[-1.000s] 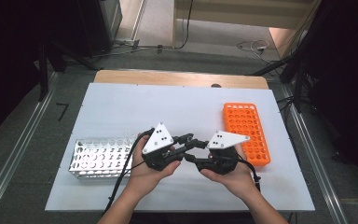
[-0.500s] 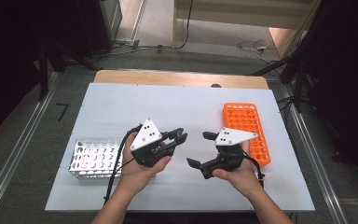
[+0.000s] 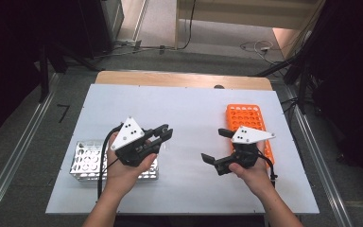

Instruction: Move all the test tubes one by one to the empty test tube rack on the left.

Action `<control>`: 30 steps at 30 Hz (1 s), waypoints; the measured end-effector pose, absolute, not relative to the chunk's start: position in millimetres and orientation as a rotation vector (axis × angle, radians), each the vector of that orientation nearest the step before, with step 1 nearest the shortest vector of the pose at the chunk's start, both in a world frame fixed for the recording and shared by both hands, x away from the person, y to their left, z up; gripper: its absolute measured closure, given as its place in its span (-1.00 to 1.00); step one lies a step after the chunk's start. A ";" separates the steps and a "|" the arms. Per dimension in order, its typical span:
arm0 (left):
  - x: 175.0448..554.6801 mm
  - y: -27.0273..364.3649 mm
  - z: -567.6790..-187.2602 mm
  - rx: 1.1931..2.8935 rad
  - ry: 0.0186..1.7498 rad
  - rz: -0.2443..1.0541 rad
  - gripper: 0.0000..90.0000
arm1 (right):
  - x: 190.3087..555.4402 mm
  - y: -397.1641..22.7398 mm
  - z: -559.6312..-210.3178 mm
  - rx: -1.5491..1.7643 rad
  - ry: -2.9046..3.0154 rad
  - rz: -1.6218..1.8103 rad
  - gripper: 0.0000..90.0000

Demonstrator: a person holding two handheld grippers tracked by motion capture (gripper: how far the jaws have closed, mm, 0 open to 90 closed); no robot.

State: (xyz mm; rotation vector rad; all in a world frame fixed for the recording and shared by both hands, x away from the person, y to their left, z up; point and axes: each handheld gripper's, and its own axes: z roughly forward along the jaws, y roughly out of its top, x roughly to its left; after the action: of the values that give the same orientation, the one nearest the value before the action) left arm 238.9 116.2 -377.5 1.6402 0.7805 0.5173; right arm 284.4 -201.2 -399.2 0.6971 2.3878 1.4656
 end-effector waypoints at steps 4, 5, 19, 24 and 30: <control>237.9 128.2 -376.4 1.624 0.806 0.537 0.69 | 286.9 -206.8 -399.4 0.712 2.377 1.462 -1.00; 237.6 131.5 -376.1 1.621 0.813 0.542 0.69 | 287.5 -208.0 -399.6 0.716 2.375 1.458 -1.00; 232.8 179.0 -370.6 1.555 0.910 0.633 0.69 | 294.2 -219.8 -401.2 0.764 2.345 1.442 -1.00; 231.6 194.9 -372.6 1.541 0.952 0.664 0.69 | 295.7 -220.9 -402.3 0.774 2.349 1.436 -1.00; 231.1 216.0 -378.8 1.504 1.013 0.680 0.69 | 297.2 -224.3 -401.8 0.787 2.343 1.434 -1.00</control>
State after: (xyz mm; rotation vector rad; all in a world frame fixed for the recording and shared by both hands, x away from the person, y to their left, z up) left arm 231.1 216.0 -378.8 1.5036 1.0134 0.6797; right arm 297.2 -224.3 -401.8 0.7868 2.3431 1.4342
